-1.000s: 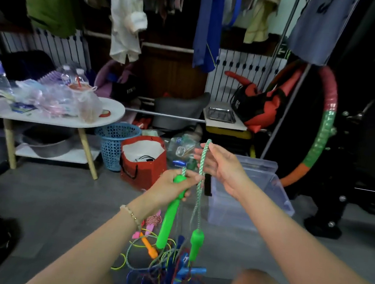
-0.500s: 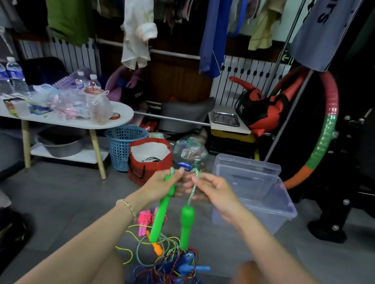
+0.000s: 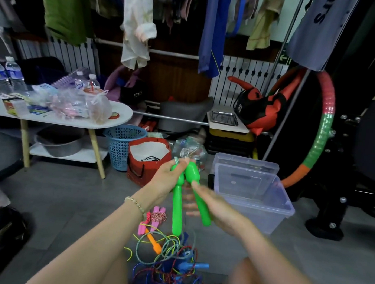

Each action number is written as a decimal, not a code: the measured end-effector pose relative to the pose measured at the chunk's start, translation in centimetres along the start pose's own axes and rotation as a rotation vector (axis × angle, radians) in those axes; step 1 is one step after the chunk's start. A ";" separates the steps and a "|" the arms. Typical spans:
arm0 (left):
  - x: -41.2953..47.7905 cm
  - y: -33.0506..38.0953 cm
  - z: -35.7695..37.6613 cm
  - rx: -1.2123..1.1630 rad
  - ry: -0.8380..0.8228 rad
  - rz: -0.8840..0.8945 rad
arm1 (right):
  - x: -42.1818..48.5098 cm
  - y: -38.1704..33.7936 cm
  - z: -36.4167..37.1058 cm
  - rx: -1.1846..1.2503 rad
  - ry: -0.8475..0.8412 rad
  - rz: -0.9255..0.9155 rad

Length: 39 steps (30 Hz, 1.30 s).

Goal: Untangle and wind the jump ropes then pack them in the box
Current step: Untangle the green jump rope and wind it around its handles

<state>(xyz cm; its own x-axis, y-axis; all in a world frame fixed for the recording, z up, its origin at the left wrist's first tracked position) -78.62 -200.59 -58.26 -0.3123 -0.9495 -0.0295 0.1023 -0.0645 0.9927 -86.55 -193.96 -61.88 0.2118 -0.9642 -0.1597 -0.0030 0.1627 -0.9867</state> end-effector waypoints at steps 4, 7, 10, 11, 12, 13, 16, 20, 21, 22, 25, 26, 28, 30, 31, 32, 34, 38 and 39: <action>1.1 0.1 -0.4 0.028 0.063 -0.005 | -0.7 0.8 2.1 -0.001 -0.053 -0.074; 0.9 0.3 -0.8 -0.014 0.111 -0.029 | -0.7 0.7 1.9 0.029 -0.037 -0.095; -0.5 -1.1 0.6 -0.119 -0.060 -0.194 | -0.5 0.4 1.4 0.052 0.005 -0.113; -1.3 -2.1 1.3 -0.118 -0.132 -0.265 | -0.4 0.2 1.0 0.056 0.034 -0.114; -2.1 -3.0 2.0 -0.093 -0.194 -0.300 | -0.3 0.0 0.7 0.062 0.056 -0.113; -2.6 -3.6 2.5 -0.065 -0.232 -0.294 | -0.2 -0.1 0.5 0.071 0.067 -0.109; -2.5 -3.3 2.4 -0.123 -0.188 -0.182 | 0.0 -0.1 1.1 0.112 0.023 -0.075; -2.3 -2.2 2.0 -0.103 -0.182 -0.123 | -0.4 0.5 1.8 0.126 -0.054 -0.025; -2.3 -2.1 1.9 -0.099 -0.179 -0.114 | -0.2 0.7 1.2 0.090 -0.050 -0.016; -2.3 -1.9 1.5 -0.113 -0.169 -0.109 | -0.1 0.6 0.4 0.022 -0.023 -0.025; -2.3 -1.7 0.3 -0.182 -0.151 -0.146 | -0.1 -2.5 -3.7 -0.221 0.242 -0.233; -2.5 -1.8 0.3 -0.199 -0.175 -0.177 | -0.5 -4.2 -4.6 -0.261 0.323 -0.339; -3.3 -2.0 1.4 -0.177 -0.278 -0.238 | -0.7 -7.3 -4.6 -0.337 0.327 -0.494; -4.3 -2.2 3.0 -0.105 -0.415 -0.278 | 0.0 -9.2 -2.9 -0.380 0.183 -0.544; -4.7 -2.2 3.6 -0.075 -0.472 -0.288 | 0.4 -9.5 -2.1 -0.363 0.120 -0.536; -4.9 -2.0 3.9 -0.058 -0.510 -0.289 | 0.7 -9.8 -1.5 -0.346 0.087 -0.534; -4.8 -1.5 3.9 -0.054 -0.527 -0.278 | 1.2 -9.8 -1.4 -0.288 0.106 -0.526; -4.4 -1.5 3.1 0.015 -0.489 -0.257 | 1.8 -7.9 -1.4 0.098 0.121 -0.418; -4.5 -1.7 3.0 0.028 -0.487 -0.262 | 1.9 -7.3 -1.4 0.167 0.120 -0.390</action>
<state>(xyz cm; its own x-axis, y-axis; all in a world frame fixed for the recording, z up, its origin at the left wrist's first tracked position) -80.21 -195.33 -59.51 -0.7254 -0.6504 -0.2252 -0.0610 -0.2651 0.9623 -87.45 -197.29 -55.06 0.0507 -0.9761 0.2115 0.2151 -0.1962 -0.9567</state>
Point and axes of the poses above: each hand's wrist, its own x-axis towards the middle knuckle, its own z-axis out of the palm, y = z × x, the point moved 10 cm from there along x, towards the middle knuckle, and after that the axes turned 4 degrees about -z, right-handed, at the moved point
